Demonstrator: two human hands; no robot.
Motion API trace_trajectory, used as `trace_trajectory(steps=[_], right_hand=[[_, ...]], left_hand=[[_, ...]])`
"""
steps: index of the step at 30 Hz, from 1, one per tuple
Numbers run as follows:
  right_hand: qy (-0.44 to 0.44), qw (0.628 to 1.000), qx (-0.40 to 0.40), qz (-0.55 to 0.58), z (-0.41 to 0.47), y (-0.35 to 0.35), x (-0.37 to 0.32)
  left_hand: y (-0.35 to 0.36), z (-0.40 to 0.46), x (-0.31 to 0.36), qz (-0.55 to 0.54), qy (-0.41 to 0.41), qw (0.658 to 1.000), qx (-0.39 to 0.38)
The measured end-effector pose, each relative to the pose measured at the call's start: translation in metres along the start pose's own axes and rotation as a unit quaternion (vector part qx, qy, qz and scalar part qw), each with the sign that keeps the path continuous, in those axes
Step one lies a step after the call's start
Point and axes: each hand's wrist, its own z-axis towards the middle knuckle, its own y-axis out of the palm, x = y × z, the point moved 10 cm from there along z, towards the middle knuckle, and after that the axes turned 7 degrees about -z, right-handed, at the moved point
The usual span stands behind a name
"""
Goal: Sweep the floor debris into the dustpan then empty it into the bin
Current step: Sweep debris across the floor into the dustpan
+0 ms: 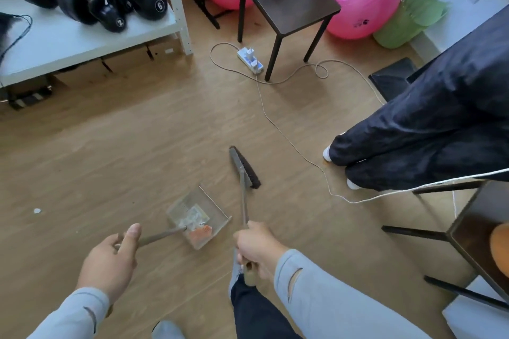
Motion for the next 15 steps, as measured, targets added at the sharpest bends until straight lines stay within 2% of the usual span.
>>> trace_trajectory(steps=[3,7,11,15], right_hand=[[-0.014,0.998,-0.029,0.046,-0.019,-0.020,0.009],[-0.056,0.997,-0.046,0.025,-0.049,-0.068,-0.005],[-0.087,0.991,0.038,-0.091,-0.046,-0.098,-0.046],[-0.138,0.966,0.105,-0.189,-0.007,-0.106,-0.125]], left_hand=[[0.003,-0.002,-0.002,-0.005,-0.006,1.000,-0.015],[-0.001,-0.001,-0.012,-0.019,-0.020,0.999,-0.027],[-0.023,-0.002,-0.022,-0.039,-0.025,0.999,0.006],[-0.042,-0.008,-0.036,-0.068,-0.041,0.996,0.038]])
